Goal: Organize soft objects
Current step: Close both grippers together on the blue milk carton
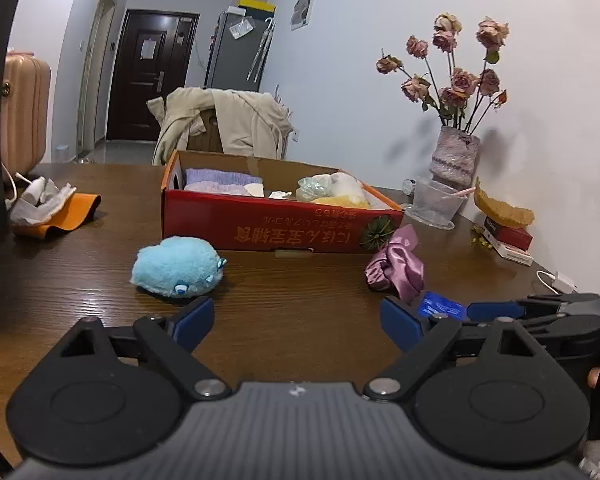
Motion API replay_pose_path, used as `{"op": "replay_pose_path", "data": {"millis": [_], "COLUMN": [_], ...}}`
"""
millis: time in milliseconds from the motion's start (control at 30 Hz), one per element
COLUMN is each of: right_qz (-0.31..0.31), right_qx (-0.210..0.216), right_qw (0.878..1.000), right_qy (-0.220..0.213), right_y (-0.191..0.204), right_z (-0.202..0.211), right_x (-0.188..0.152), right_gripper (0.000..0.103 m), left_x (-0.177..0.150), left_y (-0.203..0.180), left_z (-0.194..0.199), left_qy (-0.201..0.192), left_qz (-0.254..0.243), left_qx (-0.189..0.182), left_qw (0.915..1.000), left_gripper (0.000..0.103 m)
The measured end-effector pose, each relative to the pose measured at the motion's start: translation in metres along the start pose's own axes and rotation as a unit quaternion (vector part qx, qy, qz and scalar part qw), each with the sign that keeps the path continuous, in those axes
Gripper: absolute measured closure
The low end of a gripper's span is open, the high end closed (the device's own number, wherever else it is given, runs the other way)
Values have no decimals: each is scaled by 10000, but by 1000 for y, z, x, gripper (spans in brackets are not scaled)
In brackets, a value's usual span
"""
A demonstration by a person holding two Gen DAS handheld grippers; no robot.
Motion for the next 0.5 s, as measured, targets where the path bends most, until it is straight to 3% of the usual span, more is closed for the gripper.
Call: {"op": "replay_pose_path", "data": {"millis": [200, 267, 333, 500], "right_qz": [-54, 1, 53, 147], "right_qx": [15, 79, 237, 565], "right_qw": [9999, 9999, 9997, 9981], "right_qy": [95, 118, 100, 185], "right_y": [-3, 1, 5, 19], "right_z": [-26, -33, -37, -49], "right_x": [7, 11, 15, 20], "right_gripper": [47, 59, 78, 83], "left_x": [6, 7, 8, 7], "left_y": [9, 12, 14, 21], "left_z": [-25, -31, -36, -48], "left_qy": [123, 158, 180, 300], "left_qz": [118, 150, 181, 324], "left_qx": [-29, -40, -46, -43], "left_qw": [9999, 9998, 9997, 9990], "left_gripper": [15, 16, 17, 18]}}
Point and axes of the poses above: each gripper's, at about its wrist camera, not at the fingertips, and z roughly against the way its jaws point, y to its left, x to its top, the point moved 4 cm from there along -z, roughly the way its jaws point, and after that the axes turned 2 degrees about x, right-handed, at the moved point
